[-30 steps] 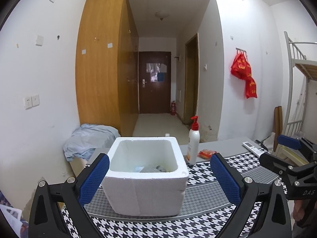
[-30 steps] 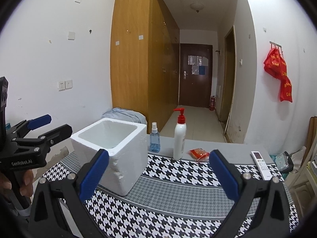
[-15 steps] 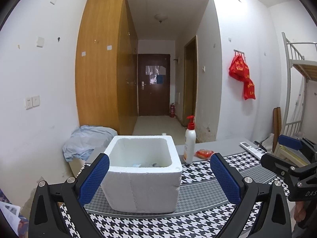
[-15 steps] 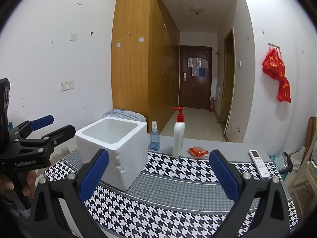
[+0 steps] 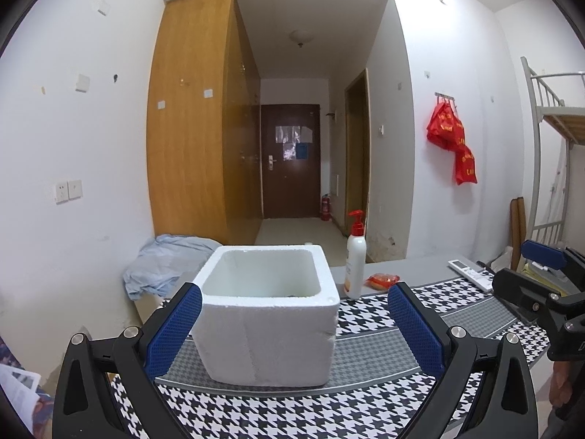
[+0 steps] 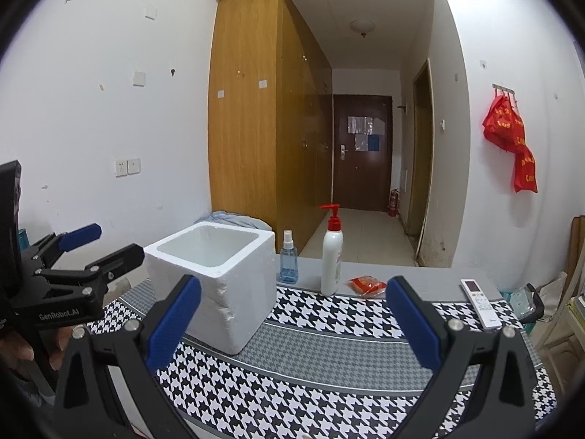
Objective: Organize soft objects
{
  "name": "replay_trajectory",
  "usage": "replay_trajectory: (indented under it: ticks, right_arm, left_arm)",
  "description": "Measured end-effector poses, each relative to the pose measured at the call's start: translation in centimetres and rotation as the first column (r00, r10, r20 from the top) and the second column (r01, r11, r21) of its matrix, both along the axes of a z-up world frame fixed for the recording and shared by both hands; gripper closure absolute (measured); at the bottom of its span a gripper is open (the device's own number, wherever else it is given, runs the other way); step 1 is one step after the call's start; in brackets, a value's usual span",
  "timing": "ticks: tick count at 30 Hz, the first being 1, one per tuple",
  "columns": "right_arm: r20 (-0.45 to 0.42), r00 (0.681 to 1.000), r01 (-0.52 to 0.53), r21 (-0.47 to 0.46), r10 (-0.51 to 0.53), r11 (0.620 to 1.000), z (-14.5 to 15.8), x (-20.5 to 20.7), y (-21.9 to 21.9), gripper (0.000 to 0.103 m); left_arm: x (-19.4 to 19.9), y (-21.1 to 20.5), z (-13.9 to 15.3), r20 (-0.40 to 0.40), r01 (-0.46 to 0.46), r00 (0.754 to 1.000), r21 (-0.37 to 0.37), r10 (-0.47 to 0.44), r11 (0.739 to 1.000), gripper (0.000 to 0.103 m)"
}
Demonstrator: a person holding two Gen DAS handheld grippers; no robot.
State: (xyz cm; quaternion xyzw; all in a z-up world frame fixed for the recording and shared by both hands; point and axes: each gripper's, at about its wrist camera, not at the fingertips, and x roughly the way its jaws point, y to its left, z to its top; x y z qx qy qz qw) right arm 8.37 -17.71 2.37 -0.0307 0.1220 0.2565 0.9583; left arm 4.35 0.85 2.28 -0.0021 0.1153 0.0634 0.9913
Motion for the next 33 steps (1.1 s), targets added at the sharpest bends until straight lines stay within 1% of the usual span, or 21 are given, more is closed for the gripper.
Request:
replay_trajectory:
  ticks: [5,10,18,21,24,30,33]
  right_arm:
    - [-0.001,1.000,-0.002,0.000,0.002,1.000,-0.7,-0.2,0.1,0.001]
    - [0.000,1.000,-0.011,-0.004,0.011,1.000,-1.4,-0.5,0.4,0.001]
    - [0.005,1.000,-0.005,0.008,0.005,1.000,-2.7,-1.5,0.1,0.001]
    - [0.000,1.000,-0.006,0.013,0.006,1.000,-3.3,-1.7,-0.2,0.001]
    - [-0.006,1.000,-0.006,0.018,0.006,1.000,-3.8,-2.0,-0.2,0.001]
    - [-0.016,1.000,-0.014,0.030,0.014,0.999,-4.7,-2.7,-0.1,0.001]
    - [-0.020,1.000,0.003,0.020,-0.002,1.000,-5.1,-2.9,0.1,0.001]
  left_arm:
    - [-0.4,-0.2,-0.7,-0.002,0.000,1.000,0.009,0.000,1.000,0.001]
    - [-0.9,-0.1,-1.0,0.007,0.001,1.000,0.003,-0.001,1.000,0.001]
    - [-2.1,-0.2,-2.4,0.015,-0.007,1.000,-0.004,0.007,1.000,0.001]
    - [-2.6,-0.4,-2.9,0.017,-0.010,1.000,-0.003,0.010,1.000,0.001]
    - [-3.1,-0.5,-3.4,0.023,0.006,1.000,-0.007,-0.005,1.000,0.001]
    - [-4.1,-0.5,-4.4,0.014,-0.013,1.000,0.002,0.013,1.000,0.001]
    - [-4.8,-0.4,-4.8,0.014,-0.016,1.000,0.003,0.016,1.000,0.001]
